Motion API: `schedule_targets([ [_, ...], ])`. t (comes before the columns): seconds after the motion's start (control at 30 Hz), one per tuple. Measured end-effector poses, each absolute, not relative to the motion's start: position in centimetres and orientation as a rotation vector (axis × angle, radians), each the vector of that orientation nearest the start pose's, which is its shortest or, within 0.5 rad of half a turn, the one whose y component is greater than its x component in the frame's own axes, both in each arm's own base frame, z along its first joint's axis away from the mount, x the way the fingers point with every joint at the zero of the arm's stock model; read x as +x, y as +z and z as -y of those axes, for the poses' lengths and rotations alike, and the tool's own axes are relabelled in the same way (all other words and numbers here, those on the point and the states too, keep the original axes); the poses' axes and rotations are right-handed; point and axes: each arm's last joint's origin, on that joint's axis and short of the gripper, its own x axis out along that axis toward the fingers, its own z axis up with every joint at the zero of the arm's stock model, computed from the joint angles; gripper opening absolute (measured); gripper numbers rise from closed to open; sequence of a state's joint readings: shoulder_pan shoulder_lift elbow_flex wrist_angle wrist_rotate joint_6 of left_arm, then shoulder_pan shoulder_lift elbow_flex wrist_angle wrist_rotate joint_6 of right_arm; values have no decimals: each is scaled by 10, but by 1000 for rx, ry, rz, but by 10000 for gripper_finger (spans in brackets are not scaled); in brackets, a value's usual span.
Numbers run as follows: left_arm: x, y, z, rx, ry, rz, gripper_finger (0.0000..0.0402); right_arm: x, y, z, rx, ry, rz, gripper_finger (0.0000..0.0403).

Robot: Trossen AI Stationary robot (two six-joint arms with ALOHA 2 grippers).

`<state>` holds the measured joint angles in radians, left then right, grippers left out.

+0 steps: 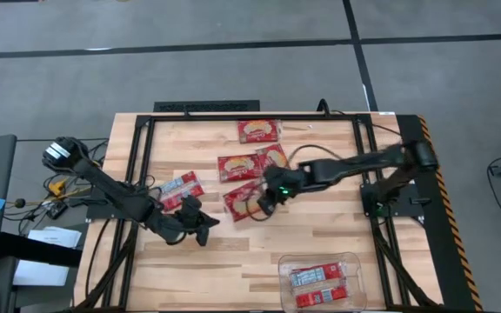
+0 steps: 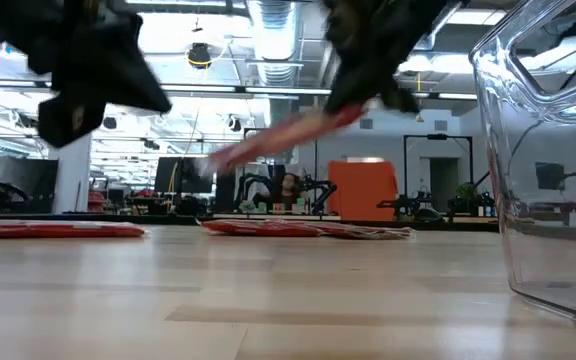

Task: Sort popcorn bags into baskets
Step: Put the red popcorn bag into the transparent bin

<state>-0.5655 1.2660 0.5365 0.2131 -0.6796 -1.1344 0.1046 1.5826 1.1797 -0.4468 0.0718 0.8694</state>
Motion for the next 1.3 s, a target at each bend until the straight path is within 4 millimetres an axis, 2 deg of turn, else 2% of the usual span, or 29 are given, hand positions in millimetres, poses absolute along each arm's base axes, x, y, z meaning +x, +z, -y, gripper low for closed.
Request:
schedule_targets([
  [0.13,210,212,109,-788,359,-196,0,287,293,-67,773,-387,-754,5],
  [0.27,207,217,105,-763,414,-139,0,233,314,-113,860,-449,-703,9],
  [0.43,208,216,101,-775,438,-136,0,174,313,-164,1003,-503,-669,10],
  [0.6,211,216,97,-797,441,-139,0,139,303,-205,1157,-488,-634,7],
  [0.73,212,216,94,-801,454,-133,0,125,287,-231,1199,-480,-684,14],
  [0.9,213,216,92,-804,463,-129,0,125,273,-253,1212,-449,-742,12],
  [1.07,213,216,91,-828,464,-125,0,128,265,-257,1189,-470,-762,17],
  [1.3,214,216,91,-848,461,-125,0,126,262,-258,1154,-472,-893,33],
])
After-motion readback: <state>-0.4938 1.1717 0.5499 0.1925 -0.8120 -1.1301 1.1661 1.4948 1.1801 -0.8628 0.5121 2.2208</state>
